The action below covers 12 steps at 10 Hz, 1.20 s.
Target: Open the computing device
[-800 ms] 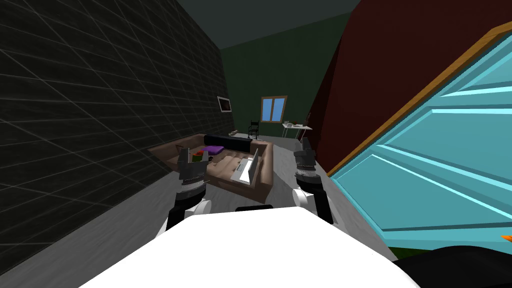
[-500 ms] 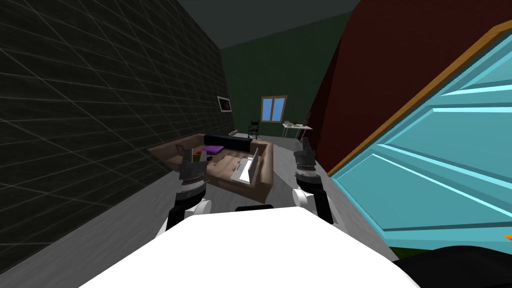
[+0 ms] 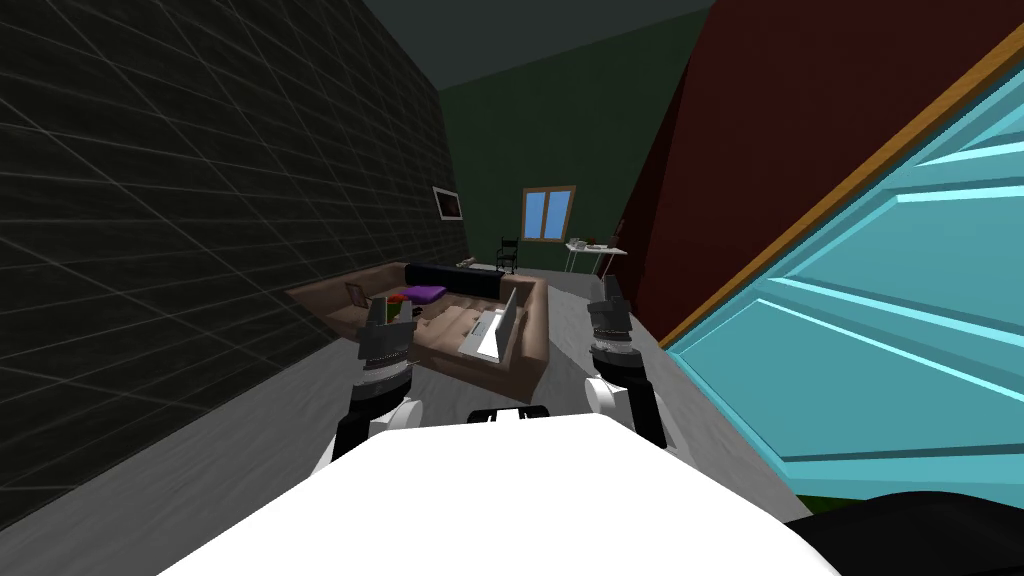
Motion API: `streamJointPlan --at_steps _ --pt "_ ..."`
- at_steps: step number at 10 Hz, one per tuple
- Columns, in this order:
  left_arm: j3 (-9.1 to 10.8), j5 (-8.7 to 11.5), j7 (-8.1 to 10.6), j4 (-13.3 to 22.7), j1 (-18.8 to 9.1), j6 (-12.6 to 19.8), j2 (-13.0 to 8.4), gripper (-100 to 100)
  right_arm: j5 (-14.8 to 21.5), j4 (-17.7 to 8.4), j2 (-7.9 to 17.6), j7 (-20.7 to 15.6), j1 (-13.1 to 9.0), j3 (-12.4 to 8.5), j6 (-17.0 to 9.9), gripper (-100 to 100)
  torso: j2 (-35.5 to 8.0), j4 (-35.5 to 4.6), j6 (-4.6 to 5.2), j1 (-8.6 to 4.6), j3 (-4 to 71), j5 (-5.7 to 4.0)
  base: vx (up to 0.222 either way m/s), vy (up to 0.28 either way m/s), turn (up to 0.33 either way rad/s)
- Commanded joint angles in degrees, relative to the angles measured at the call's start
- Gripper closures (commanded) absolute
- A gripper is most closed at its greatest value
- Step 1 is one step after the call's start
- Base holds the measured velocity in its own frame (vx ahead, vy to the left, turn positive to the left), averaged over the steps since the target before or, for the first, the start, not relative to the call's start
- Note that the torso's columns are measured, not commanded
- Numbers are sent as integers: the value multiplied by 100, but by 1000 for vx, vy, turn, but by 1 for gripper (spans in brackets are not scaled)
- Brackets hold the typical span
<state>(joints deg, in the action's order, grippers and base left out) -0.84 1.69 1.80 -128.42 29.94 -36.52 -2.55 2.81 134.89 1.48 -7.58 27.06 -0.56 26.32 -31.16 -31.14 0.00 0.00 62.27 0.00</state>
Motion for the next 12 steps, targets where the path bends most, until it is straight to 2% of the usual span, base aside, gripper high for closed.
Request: streamJointPlan --at_steps 1,2,4,12 --pt "0 0 0 0 0 0 0 0 0 0 0 0 0 0 0 0 -423 -423 0 0 846 0 0 0 0" --pt "-10 -26 -8 54 -22 87 -170 -100 0 0 0 0 0 0 0 0 -846 -846 0 0 1692 0 4 -15 -33" --pt "-32 -87 -25 181 -72 287 -355 -100 0 -3 -1 0 0 1 -1 0 -1092 -1091 1 -7 2199 -2 3 -38 -54" --pt "-118 -321 -92 696 -274 1070 -679 -100 0 -3 -1 0 1 1 -1 0 -1112 -1114 1 -2 2230 0 4 -47 -50"
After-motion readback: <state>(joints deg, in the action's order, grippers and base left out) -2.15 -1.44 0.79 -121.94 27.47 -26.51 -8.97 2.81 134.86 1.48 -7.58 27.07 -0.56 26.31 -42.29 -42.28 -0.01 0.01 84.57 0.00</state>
